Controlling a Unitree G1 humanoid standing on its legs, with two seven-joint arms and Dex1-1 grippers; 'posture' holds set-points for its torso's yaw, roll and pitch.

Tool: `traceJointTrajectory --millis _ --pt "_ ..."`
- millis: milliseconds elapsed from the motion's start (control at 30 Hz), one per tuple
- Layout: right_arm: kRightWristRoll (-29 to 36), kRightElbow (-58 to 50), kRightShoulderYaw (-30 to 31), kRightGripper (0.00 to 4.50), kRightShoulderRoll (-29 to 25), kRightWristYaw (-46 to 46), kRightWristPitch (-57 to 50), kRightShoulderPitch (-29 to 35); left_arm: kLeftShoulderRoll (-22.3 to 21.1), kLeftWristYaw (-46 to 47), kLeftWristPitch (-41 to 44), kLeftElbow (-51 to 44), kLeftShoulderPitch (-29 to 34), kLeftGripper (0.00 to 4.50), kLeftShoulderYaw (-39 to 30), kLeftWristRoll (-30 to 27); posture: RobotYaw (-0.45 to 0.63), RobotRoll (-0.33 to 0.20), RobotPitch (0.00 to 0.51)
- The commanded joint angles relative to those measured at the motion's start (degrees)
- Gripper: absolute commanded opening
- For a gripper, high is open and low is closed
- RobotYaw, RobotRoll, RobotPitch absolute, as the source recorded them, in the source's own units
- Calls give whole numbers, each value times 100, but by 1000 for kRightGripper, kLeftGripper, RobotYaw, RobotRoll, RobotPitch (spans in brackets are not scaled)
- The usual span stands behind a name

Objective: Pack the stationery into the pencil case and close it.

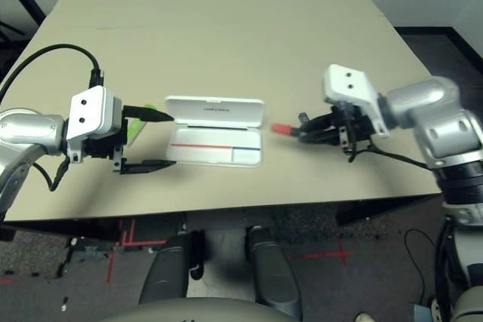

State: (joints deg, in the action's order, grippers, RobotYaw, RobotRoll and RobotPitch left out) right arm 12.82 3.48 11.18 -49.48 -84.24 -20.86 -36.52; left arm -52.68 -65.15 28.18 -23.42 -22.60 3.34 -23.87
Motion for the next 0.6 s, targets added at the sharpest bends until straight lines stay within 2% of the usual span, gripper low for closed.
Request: traceJointTrajectory --millis 33,600 --pt "-109 -33 243 519 256 35 215 -151 -66 -40 -33 43 30 4500 65 94 -30 0 170" --pt "-739 440 620 519 1572 906 1219 -570 -65 81 41 -92 198 4500 -5 111 2 0 171"
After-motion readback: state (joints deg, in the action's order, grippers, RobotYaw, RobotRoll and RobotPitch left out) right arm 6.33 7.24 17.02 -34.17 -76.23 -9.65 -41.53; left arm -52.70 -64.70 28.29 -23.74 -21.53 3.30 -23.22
